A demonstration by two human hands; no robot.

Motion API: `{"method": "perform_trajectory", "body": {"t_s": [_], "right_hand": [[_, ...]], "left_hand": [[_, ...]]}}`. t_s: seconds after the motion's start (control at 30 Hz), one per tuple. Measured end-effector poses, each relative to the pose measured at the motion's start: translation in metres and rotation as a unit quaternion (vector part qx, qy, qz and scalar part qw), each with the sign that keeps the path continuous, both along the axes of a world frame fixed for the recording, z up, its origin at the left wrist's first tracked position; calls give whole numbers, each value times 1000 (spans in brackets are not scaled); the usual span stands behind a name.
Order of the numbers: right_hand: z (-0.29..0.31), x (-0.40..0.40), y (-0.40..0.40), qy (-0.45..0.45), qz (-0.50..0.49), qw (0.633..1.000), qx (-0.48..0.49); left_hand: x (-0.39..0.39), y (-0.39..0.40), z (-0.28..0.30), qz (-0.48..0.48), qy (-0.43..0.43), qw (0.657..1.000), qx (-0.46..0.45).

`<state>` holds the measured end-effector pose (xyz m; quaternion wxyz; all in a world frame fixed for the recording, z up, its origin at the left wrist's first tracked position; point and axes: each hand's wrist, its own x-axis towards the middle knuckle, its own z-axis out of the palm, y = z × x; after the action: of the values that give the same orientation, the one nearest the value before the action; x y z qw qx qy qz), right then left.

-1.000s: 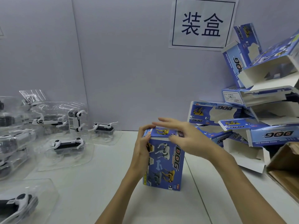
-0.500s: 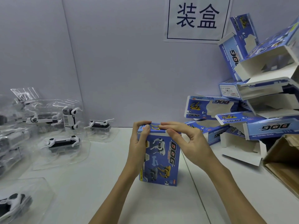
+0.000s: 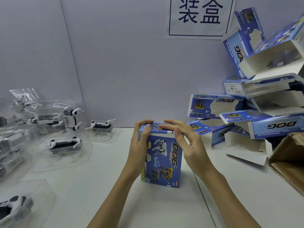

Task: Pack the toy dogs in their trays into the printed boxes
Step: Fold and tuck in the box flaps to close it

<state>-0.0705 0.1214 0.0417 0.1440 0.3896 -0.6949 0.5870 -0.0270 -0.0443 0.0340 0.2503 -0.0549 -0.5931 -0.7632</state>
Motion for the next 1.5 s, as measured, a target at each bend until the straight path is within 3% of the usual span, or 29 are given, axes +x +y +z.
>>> {"method": "perform_trajectory", "body": {"t_s": [0.27,0.4,0.63,0.83,1.07,1.17,1.3,1.43,1.5], "right_hand": [[-3,2,-3,-52,10,997,-53],[1,0,3,-49,3,998,-44],[13,3,1,-62,-9,998,-29],[11,14,-10,-16,-53,998,-32],[19,16,-9,-88,-46,994,-39],[11,18,-17,-47,-96,993,-41],[-3,16,-16,83,-146,986,20],[-12,6,-3,180,-147,970,68],[-13,3,-2,188,-158,968,57]], "left_hand": [[2,1,3,32,-2,999,-35],[7,13,3,128,44,984,-112],[5,30,-3,219,83,964,-126],[5,34,5,160,6,987,-30],[7,27,22,87,-35,995,16],[9,28,17,95,-37,995,-14],[12,30,18,136,-47,987,-76],[9,32,15,127,-21,990,-66],[9,33,12,137,-2,988,-68]]}}
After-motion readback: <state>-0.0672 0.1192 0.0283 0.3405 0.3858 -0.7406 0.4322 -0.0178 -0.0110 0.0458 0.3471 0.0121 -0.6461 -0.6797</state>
